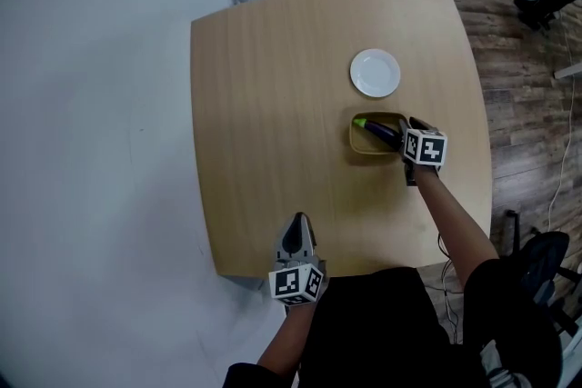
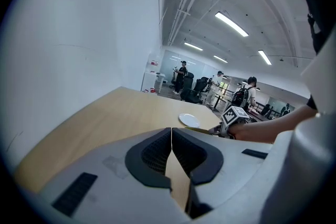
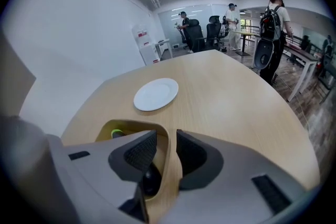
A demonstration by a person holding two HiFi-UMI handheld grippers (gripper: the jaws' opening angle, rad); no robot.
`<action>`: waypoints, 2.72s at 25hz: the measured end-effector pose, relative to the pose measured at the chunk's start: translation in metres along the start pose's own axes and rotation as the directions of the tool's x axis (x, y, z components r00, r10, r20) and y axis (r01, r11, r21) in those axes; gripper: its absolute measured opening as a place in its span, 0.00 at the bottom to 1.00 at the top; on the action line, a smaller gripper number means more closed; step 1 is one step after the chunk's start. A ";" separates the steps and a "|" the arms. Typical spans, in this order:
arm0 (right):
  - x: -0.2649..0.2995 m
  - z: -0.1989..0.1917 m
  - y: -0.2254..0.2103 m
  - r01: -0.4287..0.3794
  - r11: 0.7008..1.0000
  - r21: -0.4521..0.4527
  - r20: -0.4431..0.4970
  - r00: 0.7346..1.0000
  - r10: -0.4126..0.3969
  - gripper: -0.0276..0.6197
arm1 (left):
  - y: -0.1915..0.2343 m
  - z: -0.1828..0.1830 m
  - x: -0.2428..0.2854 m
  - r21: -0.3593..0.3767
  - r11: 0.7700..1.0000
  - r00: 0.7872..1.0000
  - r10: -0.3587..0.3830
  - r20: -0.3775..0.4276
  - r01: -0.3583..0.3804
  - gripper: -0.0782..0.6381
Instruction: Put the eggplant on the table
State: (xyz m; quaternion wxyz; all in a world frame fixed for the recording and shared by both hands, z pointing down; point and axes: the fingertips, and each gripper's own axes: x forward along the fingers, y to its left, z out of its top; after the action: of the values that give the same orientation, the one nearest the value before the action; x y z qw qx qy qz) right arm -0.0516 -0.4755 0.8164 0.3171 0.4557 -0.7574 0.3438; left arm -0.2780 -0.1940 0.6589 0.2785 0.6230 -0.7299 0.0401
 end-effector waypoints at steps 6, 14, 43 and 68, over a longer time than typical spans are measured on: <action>-0.048 0.012 0.021 -0.027 0.997 -0.067 0.096 0.995 0.034 0.29 | -0.007 0.006 -0.025 0.003 1.000 0.999 -0.018 0.035 0.018 0.13; -0.151 -0.004 0.065 -0.087 0.995 -0.058 0.197 0.976 0.097 0.21 | -0.030 0.013 -0.071 0.034 0.995 0.991 -0.093 0.096 0.090 0.13; -0.413 -0.137 0.131 -0.074 0.986 -0.152 0.466 0.874 0.137 0.14 | -0.102 -0.007 -0.186 0.078 0.965 0.959 -0.260 0.116 0.252 0.13; -0.478 -0.140 0.083 -0.054 0.960 -0.273 0.521 0.831 0.195 0.14 | -0.226 -0.009 -0.190 0.158 0.923 0.911 -0.375 0.169 0.351 0.13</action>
State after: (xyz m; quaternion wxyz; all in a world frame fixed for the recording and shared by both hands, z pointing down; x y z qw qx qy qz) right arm 0.0796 -0.1076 0.4962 0.1201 0.4405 -0.8810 0.1236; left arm -0.0514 -0.0719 0.5143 0.1686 0.7648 -0.6212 -0.0288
